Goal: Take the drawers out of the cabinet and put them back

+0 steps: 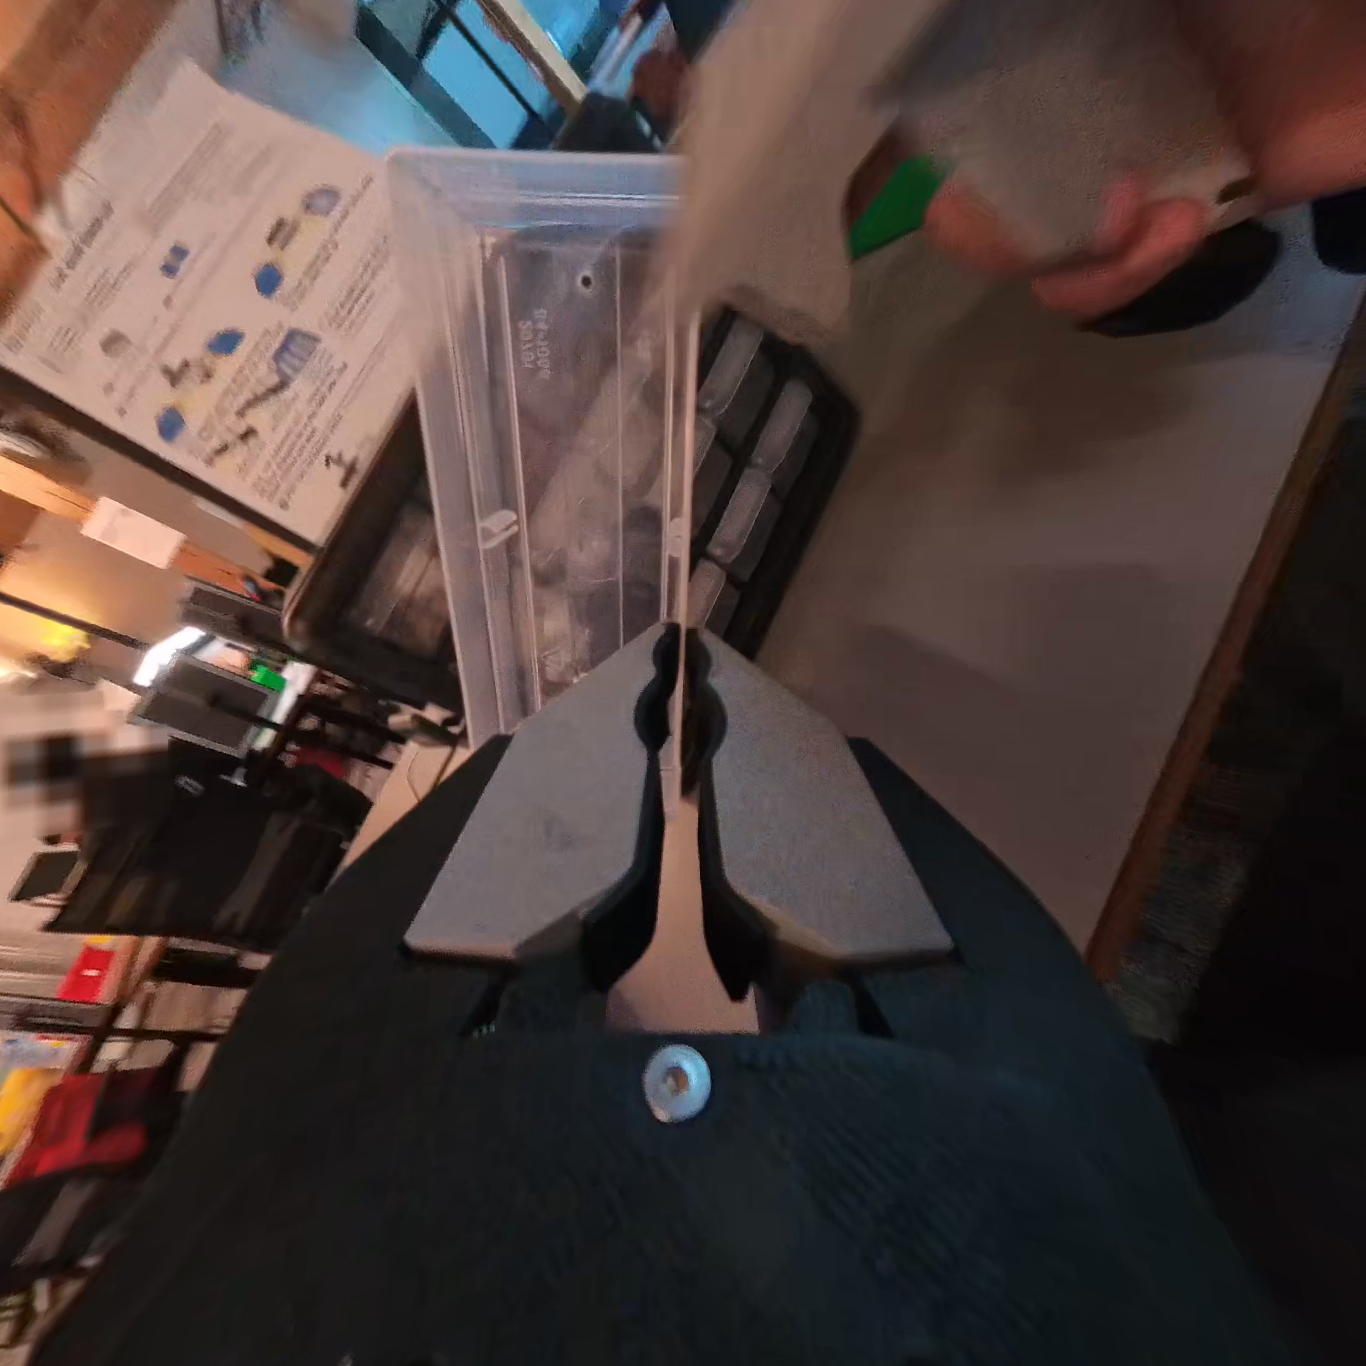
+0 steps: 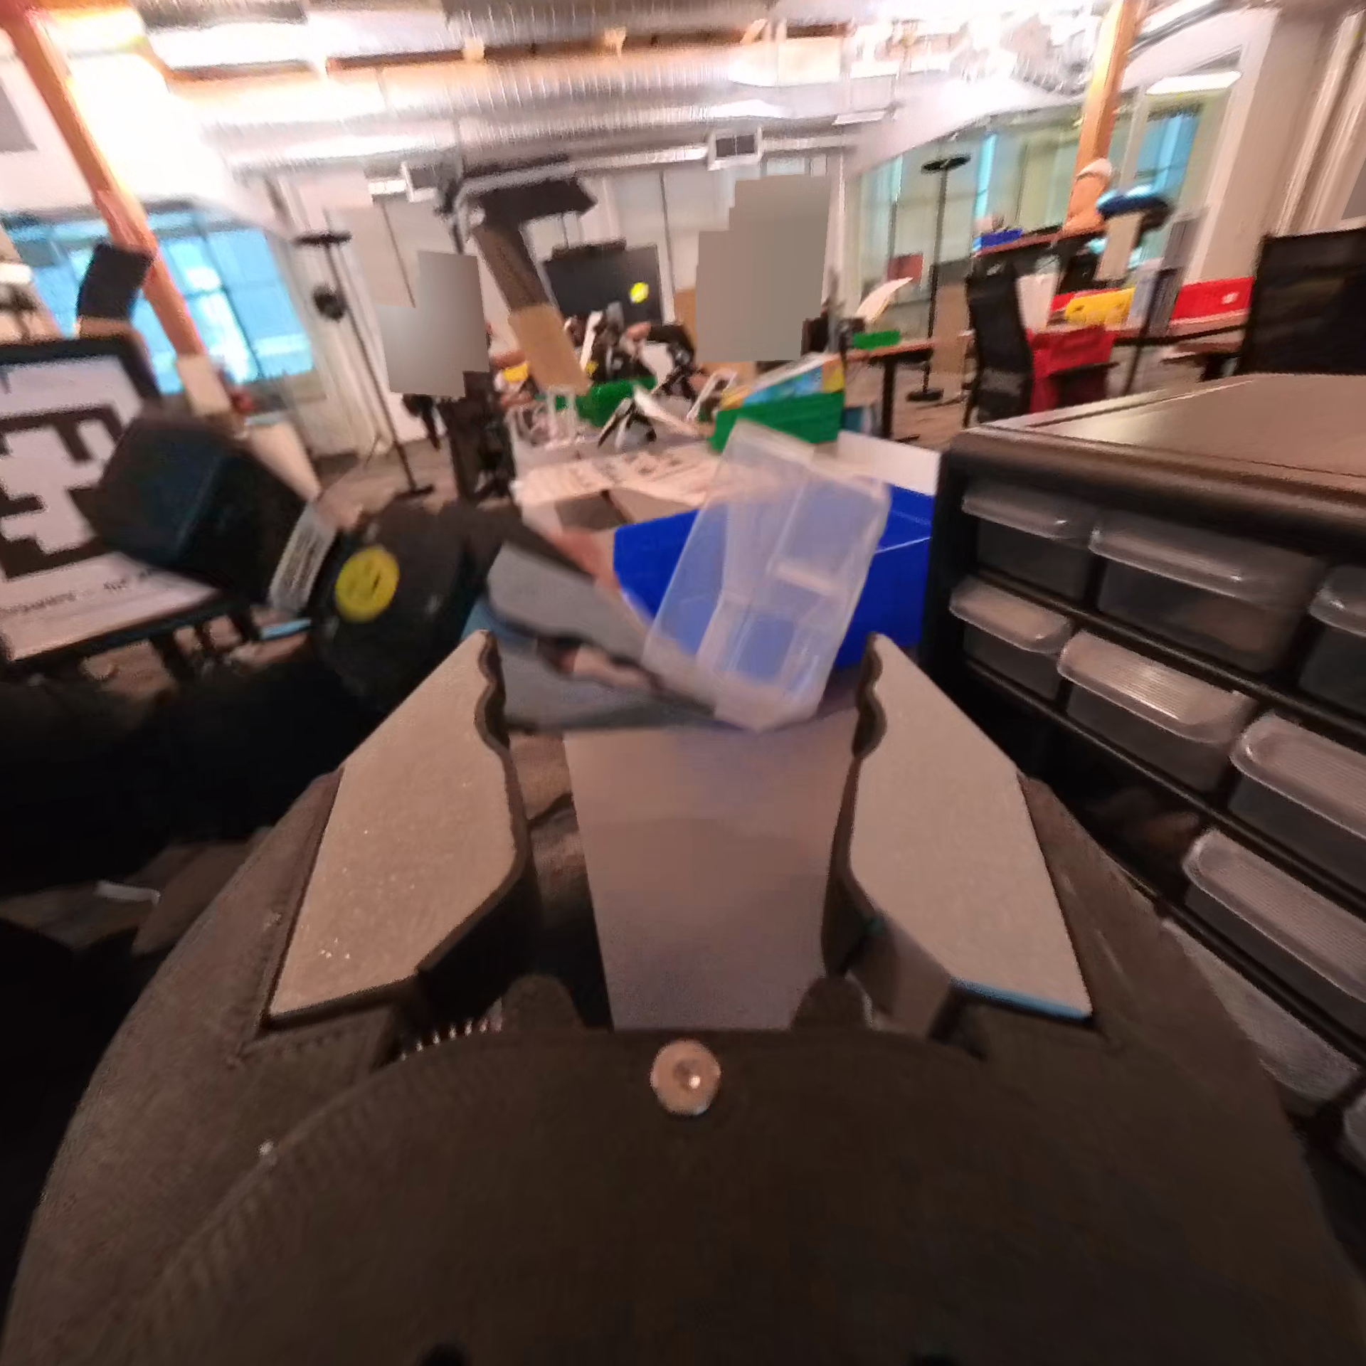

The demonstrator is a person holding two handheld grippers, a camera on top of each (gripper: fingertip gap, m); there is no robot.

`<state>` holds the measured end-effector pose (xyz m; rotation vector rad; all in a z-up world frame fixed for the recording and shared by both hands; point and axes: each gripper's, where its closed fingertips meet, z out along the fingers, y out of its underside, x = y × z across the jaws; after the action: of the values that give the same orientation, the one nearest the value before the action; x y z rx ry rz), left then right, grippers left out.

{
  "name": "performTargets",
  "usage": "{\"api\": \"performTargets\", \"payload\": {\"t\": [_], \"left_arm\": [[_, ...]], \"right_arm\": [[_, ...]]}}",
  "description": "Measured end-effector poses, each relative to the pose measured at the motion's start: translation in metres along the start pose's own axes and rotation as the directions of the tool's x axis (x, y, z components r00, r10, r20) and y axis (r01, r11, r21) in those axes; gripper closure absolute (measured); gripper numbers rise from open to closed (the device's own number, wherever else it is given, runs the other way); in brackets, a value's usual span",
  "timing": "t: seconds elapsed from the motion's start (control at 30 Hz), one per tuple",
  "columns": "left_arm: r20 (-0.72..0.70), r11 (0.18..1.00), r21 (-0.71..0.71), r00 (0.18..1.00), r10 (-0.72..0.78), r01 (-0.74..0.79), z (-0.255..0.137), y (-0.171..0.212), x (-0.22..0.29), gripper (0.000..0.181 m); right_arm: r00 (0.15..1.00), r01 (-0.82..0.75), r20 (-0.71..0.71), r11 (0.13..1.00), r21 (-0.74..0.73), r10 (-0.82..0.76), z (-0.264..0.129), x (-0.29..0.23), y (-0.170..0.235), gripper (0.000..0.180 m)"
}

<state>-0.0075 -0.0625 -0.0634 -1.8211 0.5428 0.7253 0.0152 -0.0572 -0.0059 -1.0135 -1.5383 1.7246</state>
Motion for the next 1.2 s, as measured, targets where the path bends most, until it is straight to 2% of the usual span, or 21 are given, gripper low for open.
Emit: {"api": "performTargets", "payload": {"t": [0.03, 0.1, 0.17, 0.27, 0.33, 0.37, 0.4, 0.5, 0.57, 0.6, 0.67, 0.73, 0.8, 0.83, 1.03, 1.2], "left_arm": [[0.029, 1.000, 0.006, 0.999, 0.029, -0.029, 0.004, -0.005, 0.007, 0.181], [0.076, 0.997, 0.015, 0.994, 0.079, -0.080, 0.010, -0.013, 0.017, 0.181], [0.095, 0.994, -0.002, 0.990, 0.106, -0.107, 0.017, -0.014, 0.027, 0.181], [0.129, 0.985, -0.019, 0.976, 0.173, -0.172, 0.024, -0.012, 0.037, 0.181], [0.127, 0.993, -0.025, 0.984, 0.122, -0.120, 0.026, -0.009, 0.045, 0.180], [0.113, 0.996, -0.012, 0.990, 0.085, -0.084, 0.024, -0.009, 0.048, 0.170], [0.109, 0.998, 0.006, 0.992, 0.067, -0.068, 0.020, -0.011, 0.047, 0.149], [0.203, 0.986, 0.024, 0.967, 0.157, -0.165, 0.000, -0.012, 0.026, 0.124], [0.324, 0.935, -0.061, 0.880, 0.349, -0.348, -0.011, 0.000, 0.006, 0.112], [0.374, 0.883, -0.149, 0.801, 0.467, -0.445, -0.013, 0.012, -0.004, 0.101], [0.414, 0.770, -0.299, 0.651, 0.636, -0.563, -0.013, 0.034, -0.019, 0.094], [0.438, 0.684, -0.331, 0.536, 0.722, -0.650, -0.010, 0.038, -0.018, 0.093], [0.496, 0.610, -0.297, 0.428, 0.756, -0.734, -0.010, 0.023, -0.007, 0.097], [0.526, 0.593, -0.259, 0.404, 0.748, -0.762, -0.010, 0.012, 0.002, 0.098], [0.652, 0.547, -0.032, 0.397, 0.646, -0.837, -0.022, -0.049, 0.037, 0.105], [0.645, 0.399, 0.071, 0.348, 0.681, -0.914, -0.027, -0.066, 0.073, 0.113]], "right_arm": [[0.998, -0.035, -0.049, 0.999, 0.021, 0.036, -0.003, 0.007, -0.001, 0.089], [0.991, -0.111, -0.076, 0.993, 0.027, 0.112, -0.007, 0.016, 0.002, 0.100], [0.983, -0.181, -0.032, 0.983, 0.014, 0.182, -0.010, 0.018, 0.007, 0.123], [0.973, -0.230, 0.006, 0.973, -0.025, 0.231, -0.013, 0.025, 0.016, 0.127], [0.966, -0.255, 0.017, 0.964, -0.075, 0.257, -0.013, 0.030, 0.025, 0.127], [0.962, -0.271, 0.015, 0.959, -0.082, 0.273, -0.015, 0.035, 0.026, 0.128], [0.960, -0.280, 0.001, 0.957, -0.080, 0.281, -0.019, 0.041, 0.026, 0.128], [0.955, -0.295, 0.009, 0.952, -0.078, 0.297, -0.039, 0.058, 0.022, 0.128], [0.930, -0.345, 0.101, 0.934, -0.096, 0.354, -0.055, 0.057, 0.016, 0.129], [0.916, -0.373, 0.125, 0.924, -0.087, 0.382, -0.063, 0.059, 0.012, 0.129], [0.875, -0.443, 0.175, 0.892, -0.090, 0.452, -0.075, 0.059, 0.006, 0.129], [0.810, -0.520, 0.246, 0.846, -0.122, 0.533, -0.080, 0.052, 0.004, 0.128], [0.746, -0.571, 0.298, 0.802, -0.176, 0.596, -0.078, 0.042, 0.007, 0.129], [0.717, -0.587, 0.317, 0.783, -0.206, 0.621, -0.075, 0.036, 0.009, 0.128], [0.578, -0.632, 0.381, 0.691, -0.351, 0.722, -0.052, 0.006, 0.027, 0.128], [0.432, -0.660, 0.459, 0.619, -0.426, 0.777, -0.046, -0.009, 0.032, 0.127]]}}
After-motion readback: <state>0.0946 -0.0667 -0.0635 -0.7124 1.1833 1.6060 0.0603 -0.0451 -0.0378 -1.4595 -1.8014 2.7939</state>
